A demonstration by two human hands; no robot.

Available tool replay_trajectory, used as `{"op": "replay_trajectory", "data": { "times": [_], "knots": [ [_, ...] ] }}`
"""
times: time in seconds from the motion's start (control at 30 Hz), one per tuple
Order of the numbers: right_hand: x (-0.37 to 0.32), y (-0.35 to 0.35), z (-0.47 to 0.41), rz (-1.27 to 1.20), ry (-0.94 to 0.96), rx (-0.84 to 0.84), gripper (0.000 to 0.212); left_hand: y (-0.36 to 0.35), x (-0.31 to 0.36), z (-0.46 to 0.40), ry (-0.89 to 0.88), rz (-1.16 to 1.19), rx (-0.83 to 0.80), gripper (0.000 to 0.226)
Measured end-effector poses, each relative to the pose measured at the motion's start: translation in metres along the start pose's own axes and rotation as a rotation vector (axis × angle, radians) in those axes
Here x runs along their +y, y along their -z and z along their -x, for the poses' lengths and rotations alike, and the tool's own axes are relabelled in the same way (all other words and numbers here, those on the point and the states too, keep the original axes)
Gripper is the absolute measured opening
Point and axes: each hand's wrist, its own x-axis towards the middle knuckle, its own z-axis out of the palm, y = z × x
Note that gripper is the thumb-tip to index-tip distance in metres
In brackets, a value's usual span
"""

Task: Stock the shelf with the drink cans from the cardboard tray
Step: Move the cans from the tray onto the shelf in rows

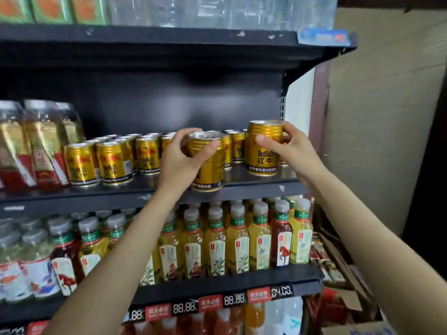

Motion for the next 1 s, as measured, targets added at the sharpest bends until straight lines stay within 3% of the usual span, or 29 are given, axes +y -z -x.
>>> {"op": "replay_trajectory", "data": {
  "times": [0.23,0.67,0.8,0.9,1.0],
  "knots": [
    [0.041,-0.020,-0.063,0.417,0.107,0.060,0.061,-0.029,-0.028,-0.029,0.044,-0.056,0.035,0.069],
    [0.075,-0.029,-0.100,0.630,0.023,-0.043,0.069,-0.042,-0.062,-0.042,0.067,-0.169,-0.019,0.064],
    [0.071,-0.030,-0.092,0.752,0.131,0.049,0.068,-0.047,-0.062,-0.043,0.082,-0.169,-0.029,0.062],
    [0.069,-0.021,-0.078,0.634,0.274,0.154,0.048,-0.056,-0.052,-0.045,0.084,-0.147,-0.043,0.060],
    [0.065,0.000,-0.051,0.371,0.274,0.091,0.031,-0.074,-0.040,-0.043,0.108,-0.056,-0.090,0.065]
  ]
}}
